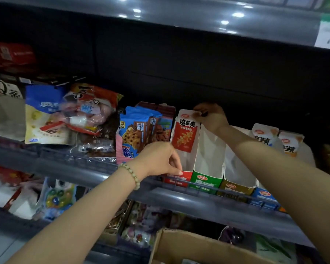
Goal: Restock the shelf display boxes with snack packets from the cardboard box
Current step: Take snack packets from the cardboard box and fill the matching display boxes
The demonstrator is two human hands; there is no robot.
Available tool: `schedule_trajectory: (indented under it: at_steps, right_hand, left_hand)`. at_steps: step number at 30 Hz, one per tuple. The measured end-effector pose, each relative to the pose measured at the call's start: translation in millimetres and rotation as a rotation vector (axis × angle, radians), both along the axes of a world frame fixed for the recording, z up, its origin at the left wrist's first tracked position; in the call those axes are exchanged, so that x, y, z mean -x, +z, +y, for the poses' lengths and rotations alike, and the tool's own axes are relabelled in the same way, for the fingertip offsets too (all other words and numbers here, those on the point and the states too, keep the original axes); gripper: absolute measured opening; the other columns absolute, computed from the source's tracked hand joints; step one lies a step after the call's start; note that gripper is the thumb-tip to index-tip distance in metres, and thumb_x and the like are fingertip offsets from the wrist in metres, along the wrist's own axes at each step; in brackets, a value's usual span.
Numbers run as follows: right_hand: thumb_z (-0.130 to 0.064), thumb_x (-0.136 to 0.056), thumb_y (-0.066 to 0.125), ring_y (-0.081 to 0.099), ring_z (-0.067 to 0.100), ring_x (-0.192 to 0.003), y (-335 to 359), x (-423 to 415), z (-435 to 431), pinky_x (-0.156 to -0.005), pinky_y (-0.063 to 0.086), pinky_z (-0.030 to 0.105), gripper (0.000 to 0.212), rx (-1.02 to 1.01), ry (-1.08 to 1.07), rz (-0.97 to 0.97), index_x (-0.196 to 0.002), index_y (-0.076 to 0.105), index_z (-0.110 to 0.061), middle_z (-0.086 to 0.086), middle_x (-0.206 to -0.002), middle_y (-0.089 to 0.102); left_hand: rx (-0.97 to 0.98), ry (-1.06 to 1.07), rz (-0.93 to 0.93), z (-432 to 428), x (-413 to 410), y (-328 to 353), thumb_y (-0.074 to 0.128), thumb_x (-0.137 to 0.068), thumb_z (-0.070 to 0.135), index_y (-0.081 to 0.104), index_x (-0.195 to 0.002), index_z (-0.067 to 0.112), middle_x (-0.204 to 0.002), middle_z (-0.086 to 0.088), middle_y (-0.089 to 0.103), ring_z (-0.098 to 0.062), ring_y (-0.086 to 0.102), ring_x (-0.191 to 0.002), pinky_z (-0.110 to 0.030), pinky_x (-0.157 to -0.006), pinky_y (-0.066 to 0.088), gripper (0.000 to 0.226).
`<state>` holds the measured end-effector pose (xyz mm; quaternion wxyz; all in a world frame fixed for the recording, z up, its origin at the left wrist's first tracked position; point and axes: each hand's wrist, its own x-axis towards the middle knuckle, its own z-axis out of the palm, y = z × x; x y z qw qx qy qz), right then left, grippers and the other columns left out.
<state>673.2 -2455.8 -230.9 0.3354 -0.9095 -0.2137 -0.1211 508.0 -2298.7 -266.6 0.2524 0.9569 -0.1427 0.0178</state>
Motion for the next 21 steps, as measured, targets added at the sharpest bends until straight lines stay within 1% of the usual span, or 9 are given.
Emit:
schedule_trajectory:
  at_steps: [5,7,8,10,12,14,16,18,21]
  right_hand:
    - [-0.026,-0.088,0.065,0.055,0.018,-0.114,-4.4,28.7,-14.7,-0.093,0.044,0.025,0.033,-0.086,0.057,-0.047,-0.118,0.061,-0.014,0.005,-0.123,0.06]
    - [-0.026,-0.089,0.064,0.053,0.018,-0.118,-3.8,50.4,-23.7,-0.092,0.038,0.019,0.032,-0.102,0.097,-0.069,-0.119,0.061,-0.014,0.005,-0.125,0.058]
    - [-0.026,-0.09,0.063,0.049,0.017,-0.121,-3.4,63.2,-29.7,-0.094,0.036,0.019,0.033,-0.097,0.106,-0.066,-0.121,0.06,-0.017,0.003,-0.128,0.054]
    - [-0.029,-0.091,0.06,0.041,0.015,-0.128,-5.8,92.8,-45.3,-0.103,0.034,0.026,0.038,-0.078,0.103,-0.024,-0.128,0.054,-0.023,0.0,-0.138,0.045]
    - [-0.034,-0.092,0.058,0.033,0.012,-0.134,-12.9,124.8,-63.6,-0.112,0.028,0.029,0.042,-0.021,0.115,-0.027,-0.132,0.049,-0.027,-0.003,-0.147,0.037]
    - [-0.039,-0.092,0.056,0.029,0.01,-0.137,-25.3,156.8,-83.2,-0.113,0.022,0.027,0.046,0.046,0.147,-0.049,-0.135,0.045,-0.03,-0.005,-0.15,0.032]
    - [-0.039,-0.092,0.054,0.028,0.009,-0.138,-40.6,186.9,-102.9,-0.115,0.022,0.03,0.046,0.067,0.168,-0.033,-0.136,0.043,-0.032,-0.007,-0.15,0.031]
    - [-0.037,-0.092,0.054,0.03,0.005,-0.136,-58.5,214.6,-122.1,-0.115,0.024,0.03,0.046,0.061,0.182,0.004,-0.136,0.043,-0.034,-0.012,-0.148,0.033]
    - [-0.034,-0.092,0.056,0.036,0.0,-0.131,-88.0,248.7,-146.6,-0.111,0.033,0.028,0.043,0.004,0.185,0.06,-0.133,0.045,-0.037,-0.018,-0.142,0.04]
  left_hand:
    - [0.003,0.072,-0.021,-6.7,7.7,-3.1,0.078,-0.075,0.03,0.076,-0.09,0.027,-0.082,0.015,0.072,0.005,0.064,-0.076,-0.025,-0.078,0.056,0.015]
    - [0.002,0.103,-0.057,-12.5,17.3,-5.7,0.077,-0.076,0.033,0.072,-0.099,0.028,-0.092,0.015,0.071,0.005,0.062,-0.085,-0.028,-0.083,0.054,0.024]
    - [0.002,0.118,-0.078,-15.9,24.3,-6.9,0.075,-0.077,0.035,0.069,-0.105,0.028,-0.101,0.015,0.07,0.003,0.061,-0.092,-0.029,-0.087,0.053,0.029]
    - [0.027,0.163,-0.139,-23.8,42.1,-9.7,0.069,-0.083,0.037,0.062,-0.116,0.028,-0.116,0.015,0.064,-0.002,0.057,-0.105,-0.028,-0.094,0.048,0.035]
    - [0.057,0.215,-0.26,-31.1,61.4,-15.6,0.064,-0.087,0.038,0.06,-0.119,0.028,-0.119,0.014,0.061,-0.003,0.055,-0.109,-0.022,-0.092,0.043,0.034]
    - [0.105,0.247,-0.329,-39.5,80.6,-25.0,0.061,-0.088,0.04,0.061,-0.114,0.029,-0.114,0.015,0.062,-0.004,0.056,-0.106,-0.02,-0.087,0.044,0.028]
    - [0.151,0.223,-0.276,-49.4,99.0,-38.6,0.058,-0.089,0.041,0.06,-0.114,0.029,-0.112,0.017,0.061,-0.002,0.055,-0.105,-0.022,-0.088,0.047,0.028]
    - [0.127,0.186,-0.2,-61.1,116.0,-55.0,0.057,-0.091,0.041,0.059,-0.116,0.029,-0.112,0.018,0.059,0.0,0.054,-0.105,-0.019,-0.089,0.045,0.028]
    - [0.107,0.155,-0.124,-75.9,132.3,-84.8,0.057,-0.09,0.04,0.06,-0.114,0.029,-0.112,0.015,0.062,0.0,0.057,-0.103,-0.021,-0.09,0.048,0.026]
